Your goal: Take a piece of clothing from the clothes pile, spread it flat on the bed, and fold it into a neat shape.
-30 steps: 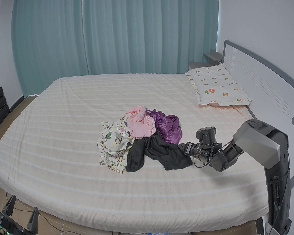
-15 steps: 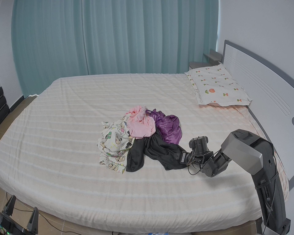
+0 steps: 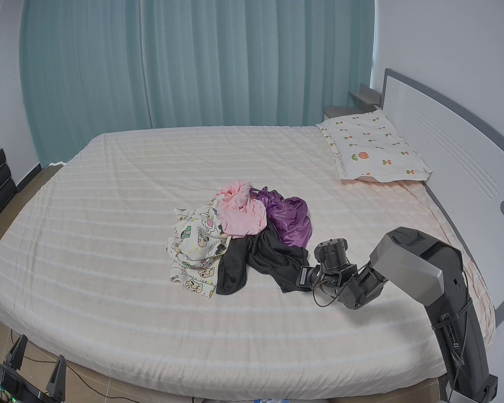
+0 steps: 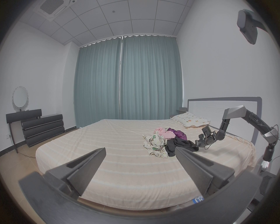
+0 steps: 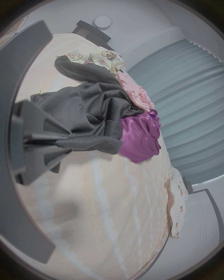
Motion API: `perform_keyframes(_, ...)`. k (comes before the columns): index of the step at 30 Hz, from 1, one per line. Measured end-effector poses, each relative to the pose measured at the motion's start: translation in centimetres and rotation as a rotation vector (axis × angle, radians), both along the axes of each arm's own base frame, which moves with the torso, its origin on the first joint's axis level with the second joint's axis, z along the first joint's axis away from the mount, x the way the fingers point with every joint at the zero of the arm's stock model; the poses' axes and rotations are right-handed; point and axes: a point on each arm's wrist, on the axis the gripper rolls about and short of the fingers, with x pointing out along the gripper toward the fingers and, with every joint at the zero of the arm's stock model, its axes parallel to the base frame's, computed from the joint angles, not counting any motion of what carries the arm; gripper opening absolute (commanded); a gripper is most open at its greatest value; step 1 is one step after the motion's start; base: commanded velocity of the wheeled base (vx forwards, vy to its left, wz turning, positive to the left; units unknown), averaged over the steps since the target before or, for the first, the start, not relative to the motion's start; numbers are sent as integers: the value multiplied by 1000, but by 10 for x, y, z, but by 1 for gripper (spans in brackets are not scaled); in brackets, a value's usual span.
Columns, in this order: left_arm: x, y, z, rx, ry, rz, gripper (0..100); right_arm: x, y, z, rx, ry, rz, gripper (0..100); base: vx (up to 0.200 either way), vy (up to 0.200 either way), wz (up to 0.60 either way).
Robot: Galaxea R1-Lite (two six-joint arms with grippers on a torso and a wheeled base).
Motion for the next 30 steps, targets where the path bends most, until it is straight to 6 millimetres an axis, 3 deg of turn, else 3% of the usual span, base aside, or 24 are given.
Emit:
perform_keyframes(8,-1,0,4,-14,-18,1,100,-33,-18,16,98,36,9,0,0,0,0)
perform_keyframes(16,0,-1,47,-52,-42,-74,100,-66,-28,45,220,13,1,0,0,0,0)
perform_keyframes(22,30,-3,71,-83,77,-131,100,-82,-32,58,281,-12,-7,0,0,0,0)
perform_keyframes(30,94,-11,86,-220,281,-195,100,-98,-38,66,326,-37,-12,0,0,0,0)
